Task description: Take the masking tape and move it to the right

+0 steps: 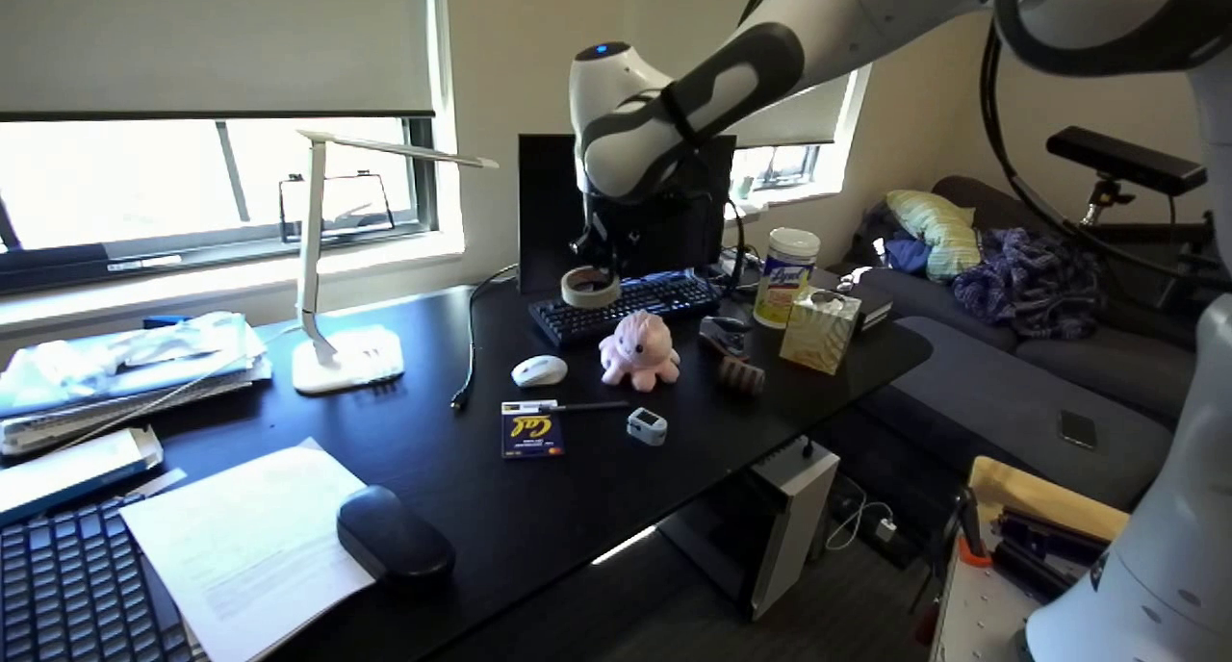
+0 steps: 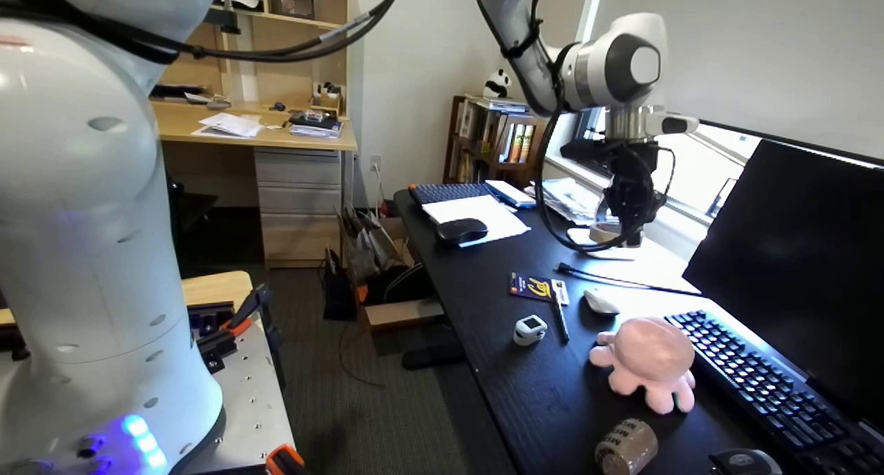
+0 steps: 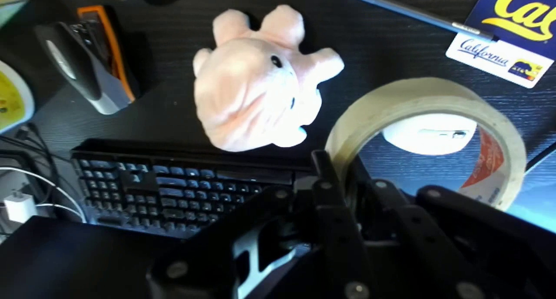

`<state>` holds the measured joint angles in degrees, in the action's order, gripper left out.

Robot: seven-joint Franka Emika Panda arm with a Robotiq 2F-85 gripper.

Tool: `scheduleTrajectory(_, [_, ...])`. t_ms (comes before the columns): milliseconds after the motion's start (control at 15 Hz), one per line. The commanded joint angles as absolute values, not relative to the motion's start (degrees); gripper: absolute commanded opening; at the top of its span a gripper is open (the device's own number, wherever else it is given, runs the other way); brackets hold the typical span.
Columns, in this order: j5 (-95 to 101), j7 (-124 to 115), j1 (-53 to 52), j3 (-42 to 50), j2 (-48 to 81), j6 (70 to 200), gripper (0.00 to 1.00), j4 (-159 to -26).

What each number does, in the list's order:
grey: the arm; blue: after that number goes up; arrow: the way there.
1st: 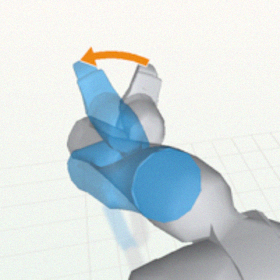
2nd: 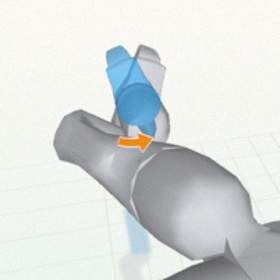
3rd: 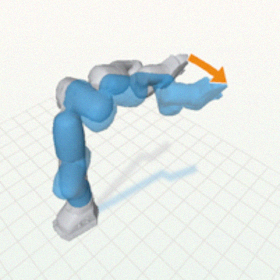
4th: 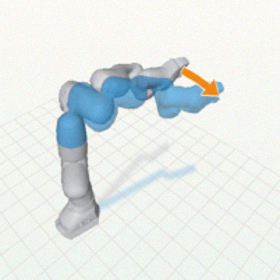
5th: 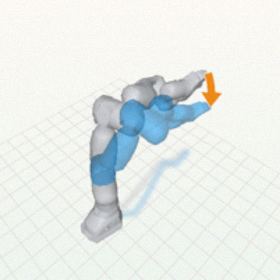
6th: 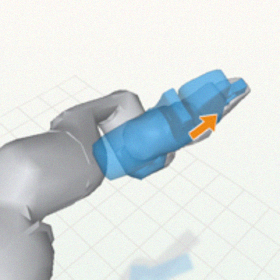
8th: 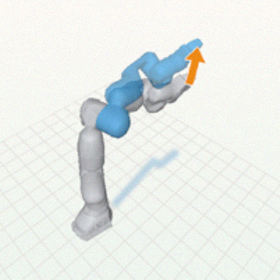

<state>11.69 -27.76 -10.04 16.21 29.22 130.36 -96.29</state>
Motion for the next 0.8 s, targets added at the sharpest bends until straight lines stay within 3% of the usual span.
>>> scheduleTrajectory(0, [13.7, -27.2, -6.8, 15.0, 22.9, 123.6, 0.04, -100.0])
scheduleTrajectory(600, [5.6, -25.5, 4.6, 13.7, 25.5, 130.2, 0.04, -107.0])
scheduleTrajectory(667, [7.3, -27.0, 4.1, 14.8, 24.7, 127.2, 0.10, -106.7])
scheduleTrajectory(733, [7.1, -26.9, 4.3, 14.7, 25.4, 128.7, 0.10, -106.7])
